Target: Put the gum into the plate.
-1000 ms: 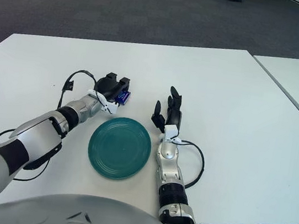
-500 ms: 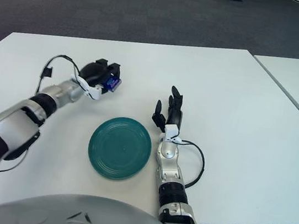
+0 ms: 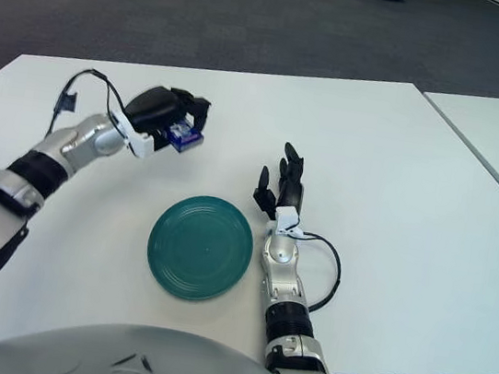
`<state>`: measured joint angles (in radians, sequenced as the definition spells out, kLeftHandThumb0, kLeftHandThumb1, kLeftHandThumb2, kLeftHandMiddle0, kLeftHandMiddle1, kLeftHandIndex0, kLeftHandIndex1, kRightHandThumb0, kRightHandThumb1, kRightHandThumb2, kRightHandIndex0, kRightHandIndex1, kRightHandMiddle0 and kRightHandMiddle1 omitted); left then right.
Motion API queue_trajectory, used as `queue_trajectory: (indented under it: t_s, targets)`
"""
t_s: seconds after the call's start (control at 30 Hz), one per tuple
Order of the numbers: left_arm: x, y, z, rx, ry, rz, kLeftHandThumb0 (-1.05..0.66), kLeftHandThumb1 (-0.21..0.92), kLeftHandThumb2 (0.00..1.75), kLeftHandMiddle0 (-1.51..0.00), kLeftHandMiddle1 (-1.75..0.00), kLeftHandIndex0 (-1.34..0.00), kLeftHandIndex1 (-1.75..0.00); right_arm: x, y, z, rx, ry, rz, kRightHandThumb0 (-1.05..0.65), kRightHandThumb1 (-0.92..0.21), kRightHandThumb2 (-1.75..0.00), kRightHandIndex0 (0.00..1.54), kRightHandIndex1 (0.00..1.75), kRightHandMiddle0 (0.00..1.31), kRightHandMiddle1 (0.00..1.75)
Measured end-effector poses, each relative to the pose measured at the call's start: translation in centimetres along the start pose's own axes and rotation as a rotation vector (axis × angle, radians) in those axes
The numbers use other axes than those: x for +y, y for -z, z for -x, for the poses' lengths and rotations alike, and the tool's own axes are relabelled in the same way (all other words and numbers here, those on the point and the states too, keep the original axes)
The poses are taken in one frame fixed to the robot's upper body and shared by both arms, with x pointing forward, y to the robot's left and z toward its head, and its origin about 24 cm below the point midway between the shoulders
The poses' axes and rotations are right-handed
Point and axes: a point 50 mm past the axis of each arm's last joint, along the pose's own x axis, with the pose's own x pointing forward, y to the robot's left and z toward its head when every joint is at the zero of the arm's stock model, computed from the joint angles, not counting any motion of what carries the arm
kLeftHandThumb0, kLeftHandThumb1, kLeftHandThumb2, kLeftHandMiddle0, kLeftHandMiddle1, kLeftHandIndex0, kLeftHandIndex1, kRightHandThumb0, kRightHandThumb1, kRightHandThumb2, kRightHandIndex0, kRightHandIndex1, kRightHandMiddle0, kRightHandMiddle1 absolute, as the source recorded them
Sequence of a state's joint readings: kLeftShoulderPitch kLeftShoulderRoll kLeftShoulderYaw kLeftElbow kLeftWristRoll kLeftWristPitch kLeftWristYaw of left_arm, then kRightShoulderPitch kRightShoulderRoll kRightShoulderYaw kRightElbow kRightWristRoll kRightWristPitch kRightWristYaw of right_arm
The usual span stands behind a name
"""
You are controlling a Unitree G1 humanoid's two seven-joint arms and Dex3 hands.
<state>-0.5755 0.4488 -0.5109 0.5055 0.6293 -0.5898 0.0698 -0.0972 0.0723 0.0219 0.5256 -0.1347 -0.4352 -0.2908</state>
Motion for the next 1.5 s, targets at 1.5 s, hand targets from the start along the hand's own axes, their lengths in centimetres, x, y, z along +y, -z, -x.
queue_trajectory:
  t_s: [1.5]
  targets:
    - [-4.5,-6.6,1.7,-0.172,0.417,0.174,-0.01,0.38,1.20,-0.57,-1.74,-0.43,-1.59,-0.3,0.5,-1.2,0.022,-0.022,-0.009,-0.56,-0.92,-0.75,0.32,0.02,0.00,0.58]
